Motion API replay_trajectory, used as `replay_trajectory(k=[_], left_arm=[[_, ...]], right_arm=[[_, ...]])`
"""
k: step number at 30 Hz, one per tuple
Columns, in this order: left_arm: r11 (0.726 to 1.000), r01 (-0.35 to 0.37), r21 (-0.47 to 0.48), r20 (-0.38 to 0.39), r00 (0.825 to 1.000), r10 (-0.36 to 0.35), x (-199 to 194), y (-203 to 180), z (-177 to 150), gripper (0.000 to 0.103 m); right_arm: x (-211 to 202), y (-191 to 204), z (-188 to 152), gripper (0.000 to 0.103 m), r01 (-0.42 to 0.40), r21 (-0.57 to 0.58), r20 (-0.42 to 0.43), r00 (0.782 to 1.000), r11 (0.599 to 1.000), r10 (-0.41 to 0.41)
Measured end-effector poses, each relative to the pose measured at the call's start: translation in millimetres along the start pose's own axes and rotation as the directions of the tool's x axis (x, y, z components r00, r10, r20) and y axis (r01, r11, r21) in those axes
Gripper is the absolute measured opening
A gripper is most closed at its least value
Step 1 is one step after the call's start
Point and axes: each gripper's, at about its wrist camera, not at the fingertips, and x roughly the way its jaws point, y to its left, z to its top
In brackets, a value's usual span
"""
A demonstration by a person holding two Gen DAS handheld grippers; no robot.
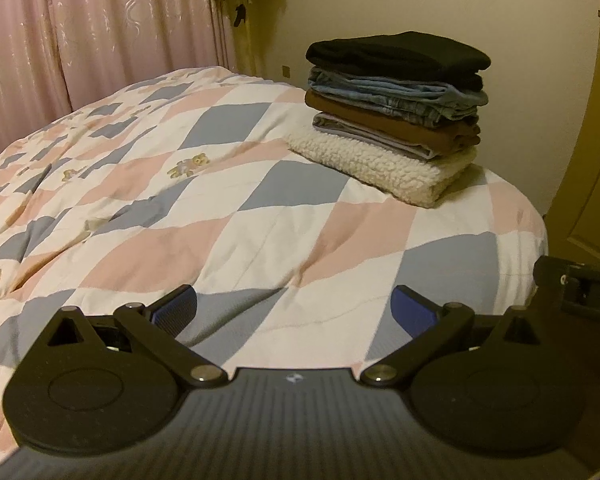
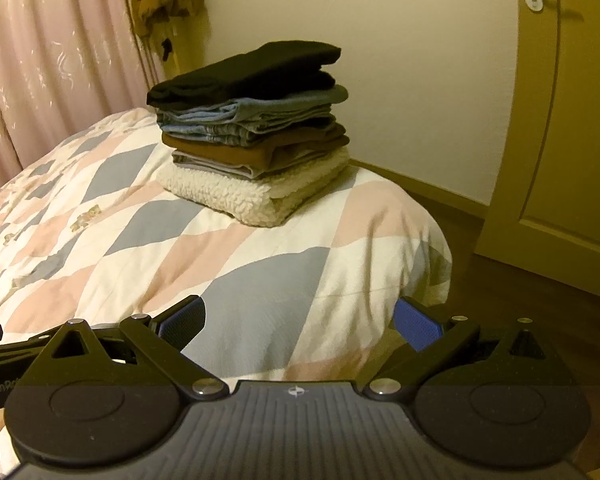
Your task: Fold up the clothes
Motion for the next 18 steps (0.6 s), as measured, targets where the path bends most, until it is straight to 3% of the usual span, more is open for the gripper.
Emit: replay_trajectory(k=[18], left_arm=[[0.998, 0.024, 0.059, 0.020, 0.999, -0.025, 62, -15, 32, 0.102]], right_arm=[[49, -5, 24, 0.103, 0.029, -0.006, 0.005, 1.000, 1.000, -0.029]])
